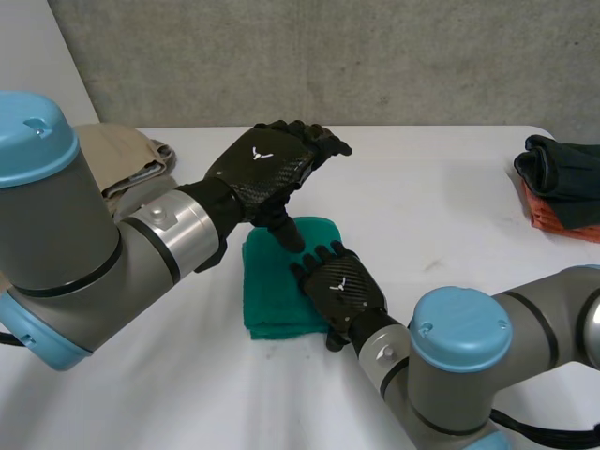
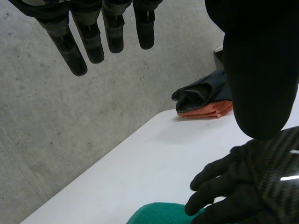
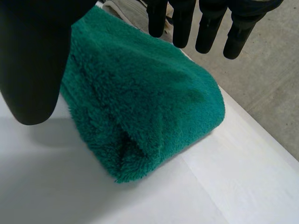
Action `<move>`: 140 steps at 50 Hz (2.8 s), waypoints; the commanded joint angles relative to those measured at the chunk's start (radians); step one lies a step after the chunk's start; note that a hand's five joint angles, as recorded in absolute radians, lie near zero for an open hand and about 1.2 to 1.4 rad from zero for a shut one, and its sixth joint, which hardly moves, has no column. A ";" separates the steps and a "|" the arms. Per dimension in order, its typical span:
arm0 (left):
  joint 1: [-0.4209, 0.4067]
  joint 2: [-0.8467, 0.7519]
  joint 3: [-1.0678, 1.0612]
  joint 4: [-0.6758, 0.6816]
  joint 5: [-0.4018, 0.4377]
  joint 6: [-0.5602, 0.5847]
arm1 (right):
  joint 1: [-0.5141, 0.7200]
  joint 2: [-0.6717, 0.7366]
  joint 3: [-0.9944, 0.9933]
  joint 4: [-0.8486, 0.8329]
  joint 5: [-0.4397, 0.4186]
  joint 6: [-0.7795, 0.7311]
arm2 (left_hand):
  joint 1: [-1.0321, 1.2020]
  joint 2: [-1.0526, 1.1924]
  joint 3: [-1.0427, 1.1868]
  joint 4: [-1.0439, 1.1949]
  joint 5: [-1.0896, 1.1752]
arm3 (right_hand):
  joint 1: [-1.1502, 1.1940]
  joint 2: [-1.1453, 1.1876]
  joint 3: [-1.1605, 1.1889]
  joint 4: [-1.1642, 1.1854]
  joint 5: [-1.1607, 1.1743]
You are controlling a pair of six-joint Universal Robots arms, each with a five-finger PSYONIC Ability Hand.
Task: Fold the laundry.
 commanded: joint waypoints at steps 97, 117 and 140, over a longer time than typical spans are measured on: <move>0.018 -0.002 -0.024 0.007 -0.009 -0.005 | -0.055 0.168 -0.267 0.112 -0.051 -0.027 | 0.004 0.006 0.003 0.013 0.021 | 0.278 0.260 0.254 0.258 0.248; 0.021 0.004 -0.021 0.007 -0.009 -0.005 | -0.069 0.208 -0.394 0.028 -0.050 -0.003 | 0.007 0.009 0.006 0.015 0.024 | 1.143 1.125 1.119 1.123 1.113; 0.028 0.052 -0.008 0.011 -0.009 -0.005 | -0.702 0.113 -0.810 -0.035 -0.221 0.305 | 0.007 0.009 0.006 0.015 0.024 | 1.143 1.125 1.119 1.123 1.113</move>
